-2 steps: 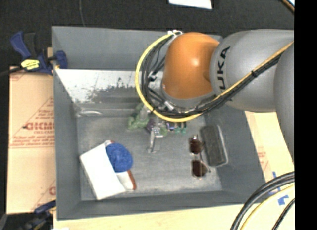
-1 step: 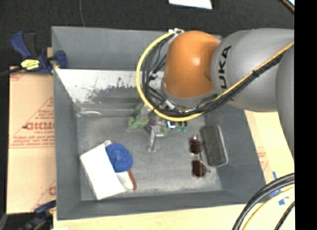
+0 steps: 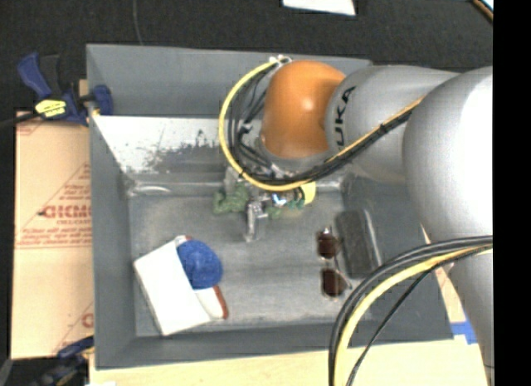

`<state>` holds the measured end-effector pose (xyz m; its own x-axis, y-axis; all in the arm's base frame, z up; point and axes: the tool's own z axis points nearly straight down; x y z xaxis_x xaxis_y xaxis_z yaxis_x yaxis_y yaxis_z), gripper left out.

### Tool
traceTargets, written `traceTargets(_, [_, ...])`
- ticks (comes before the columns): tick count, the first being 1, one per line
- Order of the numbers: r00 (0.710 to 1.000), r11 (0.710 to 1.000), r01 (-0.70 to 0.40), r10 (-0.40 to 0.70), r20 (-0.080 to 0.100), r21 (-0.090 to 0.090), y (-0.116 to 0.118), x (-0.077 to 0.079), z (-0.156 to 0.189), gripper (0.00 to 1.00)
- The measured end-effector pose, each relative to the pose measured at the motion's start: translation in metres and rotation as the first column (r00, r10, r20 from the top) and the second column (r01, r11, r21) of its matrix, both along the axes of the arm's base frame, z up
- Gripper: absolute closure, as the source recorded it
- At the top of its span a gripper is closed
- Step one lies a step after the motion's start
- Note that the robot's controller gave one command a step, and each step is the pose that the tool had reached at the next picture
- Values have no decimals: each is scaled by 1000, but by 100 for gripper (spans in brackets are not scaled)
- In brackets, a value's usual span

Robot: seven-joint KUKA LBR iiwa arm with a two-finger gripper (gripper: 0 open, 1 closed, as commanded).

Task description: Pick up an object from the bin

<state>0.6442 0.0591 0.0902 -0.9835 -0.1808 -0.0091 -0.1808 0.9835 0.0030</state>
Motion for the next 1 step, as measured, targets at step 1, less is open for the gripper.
traceTargets(1, [972, 972, 235, -235, 15, 8, -44, -24, -15, 0])
